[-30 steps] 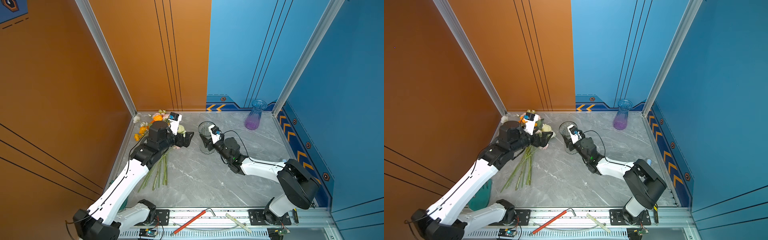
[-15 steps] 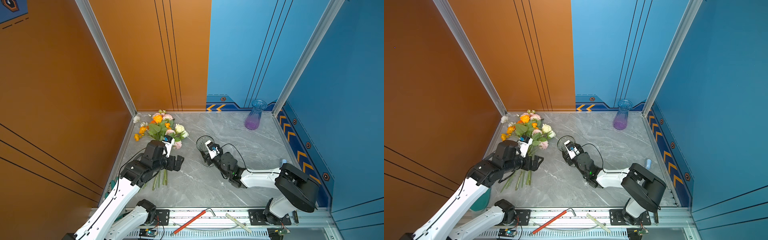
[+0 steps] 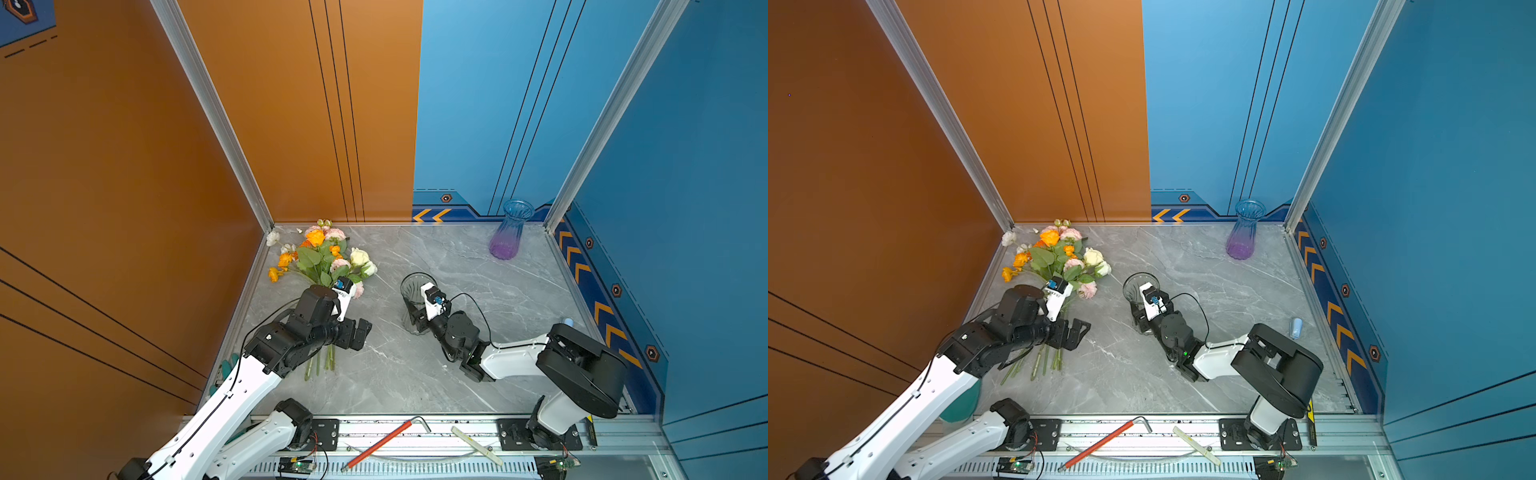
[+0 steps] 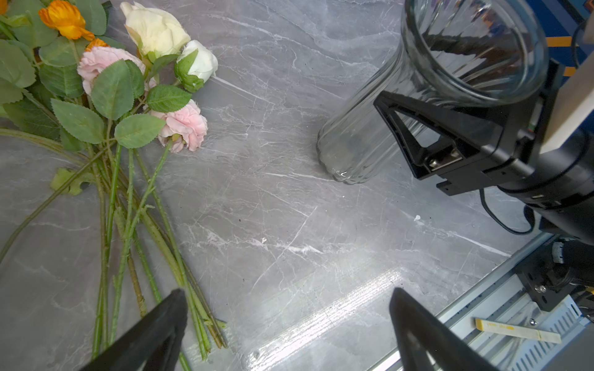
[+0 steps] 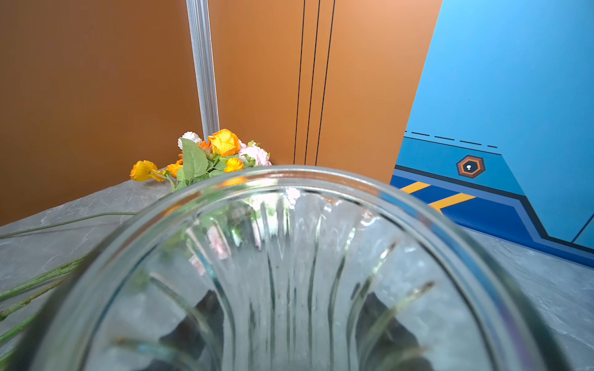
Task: Arrange flowers in a vase
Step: Place the vase at the center of the table.
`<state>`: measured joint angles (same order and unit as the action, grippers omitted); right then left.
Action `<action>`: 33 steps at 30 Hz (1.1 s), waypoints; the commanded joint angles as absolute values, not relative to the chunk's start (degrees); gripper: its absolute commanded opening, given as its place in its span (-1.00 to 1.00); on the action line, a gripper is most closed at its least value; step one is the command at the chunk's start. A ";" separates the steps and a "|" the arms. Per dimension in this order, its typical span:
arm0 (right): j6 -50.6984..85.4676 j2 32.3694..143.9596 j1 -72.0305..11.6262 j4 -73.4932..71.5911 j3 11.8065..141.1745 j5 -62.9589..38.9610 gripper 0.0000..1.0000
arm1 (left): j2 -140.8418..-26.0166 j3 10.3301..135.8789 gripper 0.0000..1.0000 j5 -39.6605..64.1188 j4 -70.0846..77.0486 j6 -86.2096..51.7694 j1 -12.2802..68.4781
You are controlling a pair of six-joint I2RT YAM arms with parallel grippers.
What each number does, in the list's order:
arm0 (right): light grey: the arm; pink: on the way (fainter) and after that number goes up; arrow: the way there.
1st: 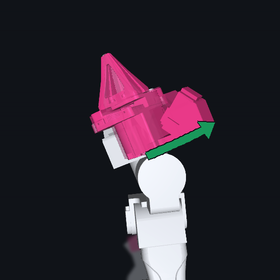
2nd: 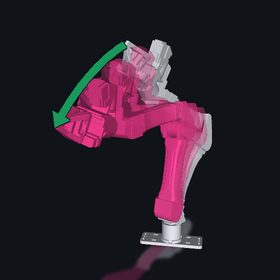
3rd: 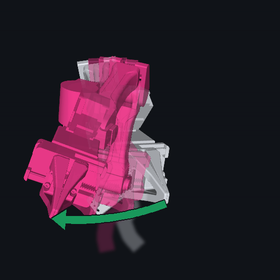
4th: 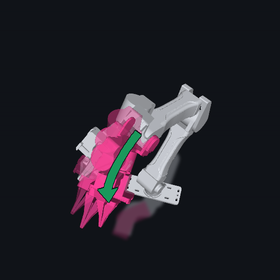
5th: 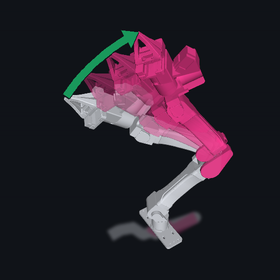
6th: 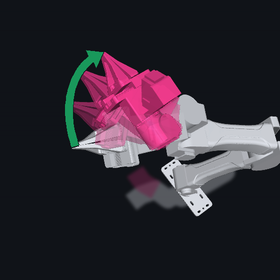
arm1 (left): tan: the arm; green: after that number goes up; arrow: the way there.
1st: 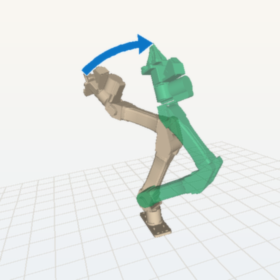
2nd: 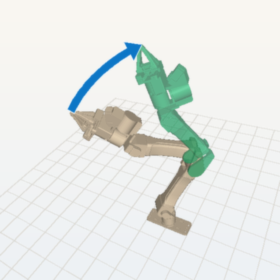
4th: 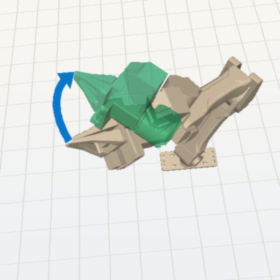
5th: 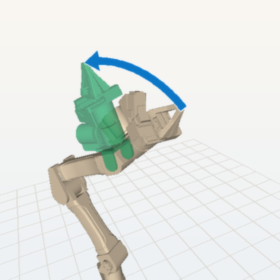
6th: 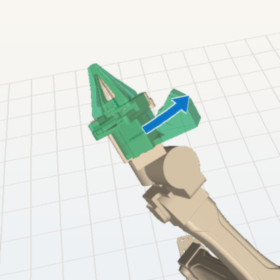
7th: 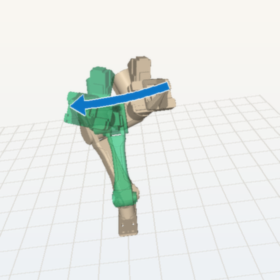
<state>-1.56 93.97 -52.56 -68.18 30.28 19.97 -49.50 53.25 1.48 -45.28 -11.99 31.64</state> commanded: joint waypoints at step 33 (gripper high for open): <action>2.88 63.96 -51.10 -37.00 19.08 20.11 0.99 | -61.91 64.80 0.59 -14.94 -50.71 1.57 20.58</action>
<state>1.58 68.71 -52.12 -48.31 20.75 20.84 -59.81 63.90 -12.12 -49.58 -1.83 23.24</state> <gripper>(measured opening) 0.996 0.803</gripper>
